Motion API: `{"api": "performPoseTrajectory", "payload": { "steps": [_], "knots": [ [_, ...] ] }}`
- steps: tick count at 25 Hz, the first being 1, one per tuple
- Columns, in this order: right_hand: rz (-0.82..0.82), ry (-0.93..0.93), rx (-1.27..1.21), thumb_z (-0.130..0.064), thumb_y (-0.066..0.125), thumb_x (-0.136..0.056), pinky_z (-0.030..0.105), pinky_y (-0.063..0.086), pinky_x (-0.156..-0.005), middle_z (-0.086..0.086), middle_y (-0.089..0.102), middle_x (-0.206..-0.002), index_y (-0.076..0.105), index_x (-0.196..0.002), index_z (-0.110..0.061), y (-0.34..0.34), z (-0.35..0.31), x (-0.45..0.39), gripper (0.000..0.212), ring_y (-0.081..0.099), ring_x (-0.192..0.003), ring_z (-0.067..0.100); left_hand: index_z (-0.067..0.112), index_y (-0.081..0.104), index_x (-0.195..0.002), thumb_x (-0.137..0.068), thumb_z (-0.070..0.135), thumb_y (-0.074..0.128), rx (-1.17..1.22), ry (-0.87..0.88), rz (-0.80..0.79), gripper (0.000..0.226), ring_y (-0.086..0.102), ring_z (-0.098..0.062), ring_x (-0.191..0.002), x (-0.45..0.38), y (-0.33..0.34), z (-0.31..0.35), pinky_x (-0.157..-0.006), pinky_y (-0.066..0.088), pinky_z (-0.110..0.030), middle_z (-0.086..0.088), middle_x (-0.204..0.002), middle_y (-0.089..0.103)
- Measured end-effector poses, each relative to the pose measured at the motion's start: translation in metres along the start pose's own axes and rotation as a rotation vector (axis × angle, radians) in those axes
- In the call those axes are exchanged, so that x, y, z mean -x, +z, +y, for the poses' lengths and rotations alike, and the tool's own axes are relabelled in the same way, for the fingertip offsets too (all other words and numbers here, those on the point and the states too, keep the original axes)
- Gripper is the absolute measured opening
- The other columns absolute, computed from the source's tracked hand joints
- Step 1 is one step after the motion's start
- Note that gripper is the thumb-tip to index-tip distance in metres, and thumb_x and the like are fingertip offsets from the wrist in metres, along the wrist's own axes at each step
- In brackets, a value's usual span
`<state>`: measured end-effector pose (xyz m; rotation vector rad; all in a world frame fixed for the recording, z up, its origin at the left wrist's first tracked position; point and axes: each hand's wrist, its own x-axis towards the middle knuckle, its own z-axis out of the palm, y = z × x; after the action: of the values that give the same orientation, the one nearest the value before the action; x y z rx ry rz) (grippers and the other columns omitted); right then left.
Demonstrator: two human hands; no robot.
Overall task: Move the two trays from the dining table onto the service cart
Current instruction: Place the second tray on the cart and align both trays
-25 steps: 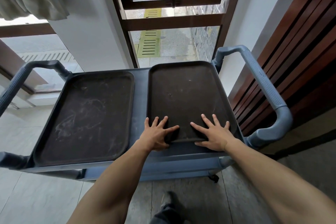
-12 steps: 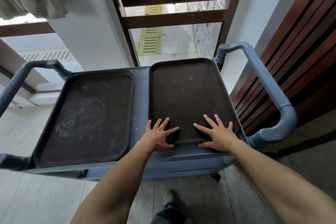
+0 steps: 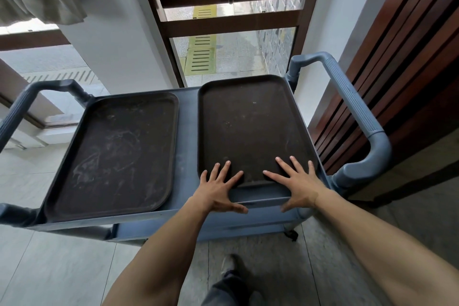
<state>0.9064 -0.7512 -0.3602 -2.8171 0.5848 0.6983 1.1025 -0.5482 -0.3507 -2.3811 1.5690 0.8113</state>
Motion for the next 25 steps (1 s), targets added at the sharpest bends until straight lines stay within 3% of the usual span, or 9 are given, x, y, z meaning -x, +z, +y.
{"api": "performPoseTrajectory", "payload": {
  "steps": [6,9,17,25],
  "knots": [
    [0.014,0.005,0.023,-0.071,0.066,-0.073,0.075,-0.004,-0.108,-0.007,-0.023,-0.163,-0.016,-0.138,-0.069,0.002,-0.002,0.006,0.105,-0.02,-0.148,0.036,0.045,-0.016,-0.151,-0.069,0.064,0.075,-0.117,-0.022,0.032,0.124,-0.019,-0.036,-0.149,0.012,0.011,0.011,-0.116,0.0,-0.063,-0.005,-0.162,-0.027],
    [0.005,0.005,0.024,-0.069,0.063,-0.077,0.075,-0.001,-0.109,-0.007,-0.02,-0.164,-0.014,-0.14,-0.068,0.003,-0.004,0.01,0.099,-0.017,-0.149,0.037,0.047,-0.017,-0.151,-0.069,0.058,0.079,-0.128,-0.029,0.019,0.126,-0.019,-0.036,-0.148,0.016,0.013,0.012,-0.115,0.0,-0.063,-0.005,-0.162,-0.028],
    [-0.046,0.024,0.012,-0.077,0.066,-0.066,0.074,-0.003,-0.109,-0.005,-0.023,-0.164,-0.012,-0.143,-0.065,0.008,-0.015,0.032,0.11,-0.019,-0.147,0.041,0.048,-0.015,-0.15,-0.069,0.052,0.081,-0.123,-0.019,0.014,0.126,-0.02,-0.037,-0.148,0.027,0.023,0.016,-0.115,0.0,-0.062,-0.005,-0.162,-0.027],
    [-0.069,0.075,0.056,-0.081,0.063,-0.066,0.071,-0.004,-0.111,0.0,-0.021,-0.164,-0.016,-0.147,-0.056,0.009,-0.027,0.052,0.116,-0.014,-0.147,0.046,0.035,-0.017,-0.154,-0.067,0.047,0.085,-0.13,-0.006,-0.013,0.134,-0.02,-0.037,-0.148,0.044,0.03,0.026,-0.115,-0.006,-0.061,-0.006,-0.163,-0.025]
  ]
}}
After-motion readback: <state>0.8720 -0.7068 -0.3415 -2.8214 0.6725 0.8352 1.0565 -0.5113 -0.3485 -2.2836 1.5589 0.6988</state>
